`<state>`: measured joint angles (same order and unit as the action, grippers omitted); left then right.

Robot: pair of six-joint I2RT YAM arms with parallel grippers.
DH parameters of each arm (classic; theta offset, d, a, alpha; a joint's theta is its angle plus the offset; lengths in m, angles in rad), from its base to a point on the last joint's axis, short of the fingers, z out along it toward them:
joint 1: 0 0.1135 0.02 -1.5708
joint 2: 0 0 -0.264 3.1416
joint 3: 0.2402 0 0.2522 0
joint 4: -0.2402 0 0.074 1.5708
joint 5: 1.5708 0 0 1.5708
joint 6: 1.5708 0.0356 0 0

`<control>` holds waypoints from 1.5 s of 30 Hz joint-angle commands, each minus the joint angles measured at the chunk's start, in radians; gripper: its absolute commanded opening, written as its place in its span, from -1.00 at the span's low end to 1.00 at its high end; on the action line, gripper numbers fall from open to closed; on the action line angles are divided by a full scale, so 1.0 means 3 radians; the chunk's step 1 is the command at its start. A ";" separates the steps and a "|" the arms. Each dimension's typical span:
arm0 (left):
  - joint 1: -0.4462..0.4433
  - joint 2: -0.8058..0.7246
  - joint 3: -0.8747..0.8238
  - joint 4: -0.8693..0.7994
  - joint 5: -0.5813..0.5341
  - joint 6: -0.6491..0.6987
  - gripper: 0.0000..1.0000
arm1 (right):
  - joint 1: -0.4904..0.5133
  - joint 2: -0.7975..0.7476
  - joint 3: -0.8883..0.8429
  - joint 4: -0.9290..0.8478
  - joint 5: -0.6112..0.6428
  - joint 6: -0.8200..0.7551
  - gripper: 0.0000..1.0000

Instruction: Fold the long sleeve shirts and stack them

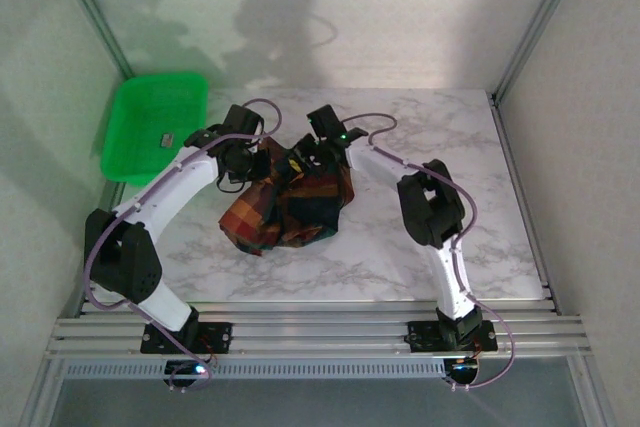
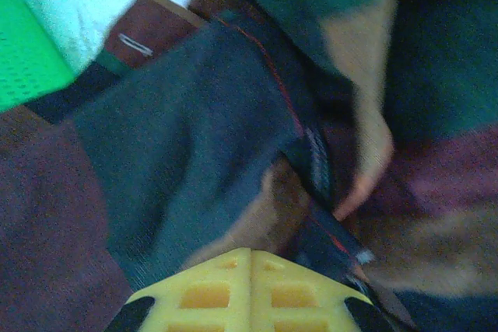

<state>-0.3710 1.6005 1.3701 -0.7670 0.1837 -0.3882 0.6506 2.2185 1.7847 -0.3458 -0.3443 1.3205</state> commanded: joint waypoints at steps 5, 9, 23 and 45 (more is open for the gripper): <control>-0.0072 -0.0035 0.0096 0.0006 0.0012 0.0046 -1.00 | 0.0102 0.0644 0.0640 -0.0019 -0.0221 0.0091 -0.96; -0.0120 0.0013 0.0146 0.0048 0.0020 0.0049 -1.00 | 0.0176 0.0785 0.0770 0.0145 -0.0278 0.0216 -0.96; -0.0180 0.0108 0.0198 0.0073 0.0047 0.0041 -1.00 | -0.0153 0.0239 0.0319 -0.0119 -0.0376 -0.0285 -0.70; -0.0362 0.0499 0.0509 -0.0071 -0.0014 0.0014 -1.00 | -0.0230 -0.0636 -0.0755 -0.1630 0.0378 -0.1969 -0.41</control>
<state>-0.4618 1.7252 1.4857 -0.7616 0.1905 -0.3882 0.5488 2.0544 1.5959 -0.8188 -0.2733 0.7509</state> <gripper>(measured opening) 0.045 0.306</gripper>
